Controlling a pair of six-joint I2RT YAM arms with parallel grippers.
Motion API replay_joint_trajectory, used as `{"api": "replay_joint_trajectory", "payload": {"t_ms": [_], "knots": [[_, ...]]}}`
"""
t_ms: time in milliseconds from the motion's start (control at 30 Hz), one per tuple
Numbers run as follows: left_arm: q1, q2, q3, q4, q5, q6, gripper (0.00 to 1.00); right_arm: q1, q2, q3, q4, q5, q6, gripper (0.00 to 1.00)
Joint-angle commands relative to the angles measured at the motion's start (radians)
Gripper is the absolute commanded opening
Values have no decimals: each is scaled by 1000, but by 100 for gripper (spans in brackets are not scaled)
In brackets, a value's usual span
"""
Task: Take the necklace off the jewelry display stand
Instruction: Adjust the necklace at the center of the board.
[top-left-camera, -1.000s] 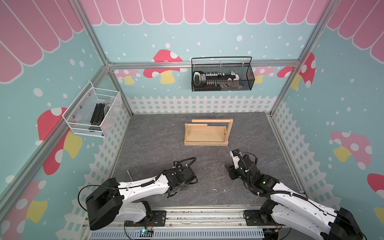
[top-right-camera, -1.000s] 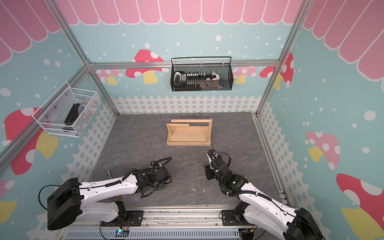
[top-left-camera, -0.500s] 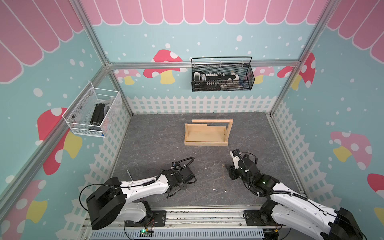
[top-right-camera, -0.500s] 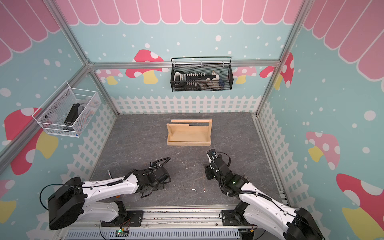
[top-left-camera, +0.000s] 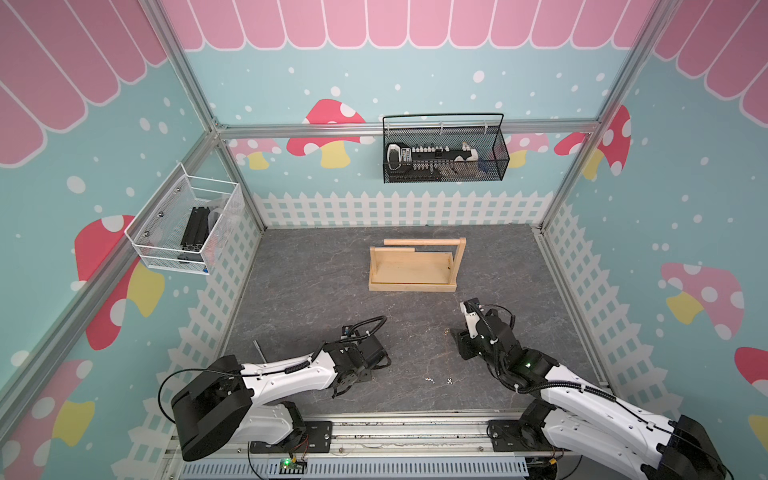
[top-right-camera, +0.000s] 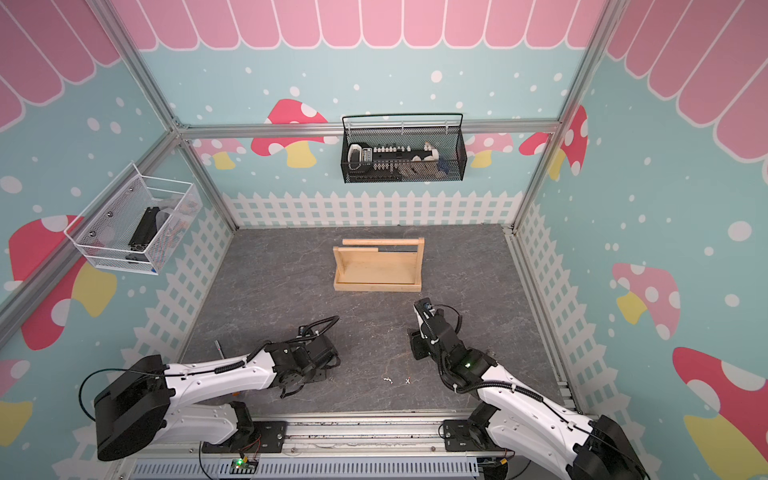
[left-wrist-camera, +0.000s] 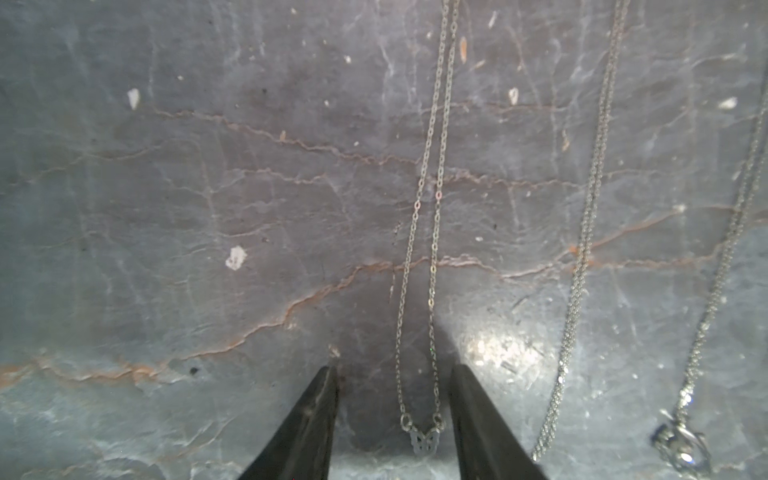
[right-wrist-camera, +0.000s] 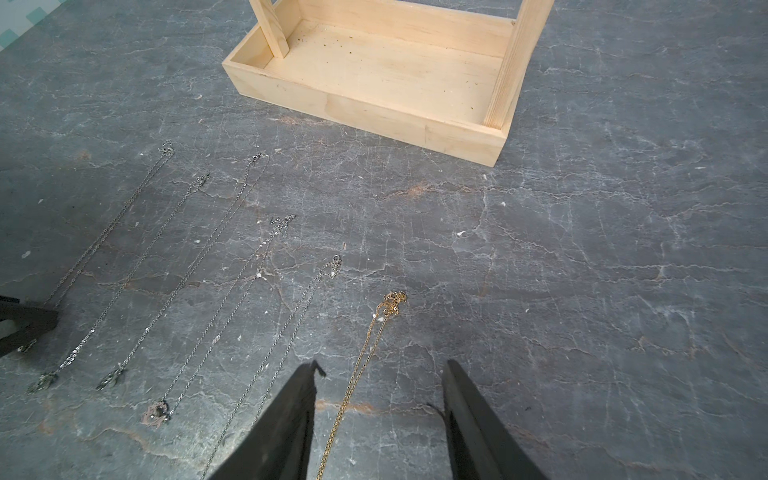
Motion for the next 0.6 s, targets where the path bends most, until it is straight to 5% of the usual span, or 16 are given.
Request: {"api": "replay_joint_trajectory", "payload": {"t_ms": [0, 567], "knots": [[7, -18, -36, -27, 18, -29, 45, -2, -3, -10, -3, 11, 9, 51], [6, -61, -75, -49, 19, -36, 45, -2, -6, -12, -3, 11, 9, 51]]}}
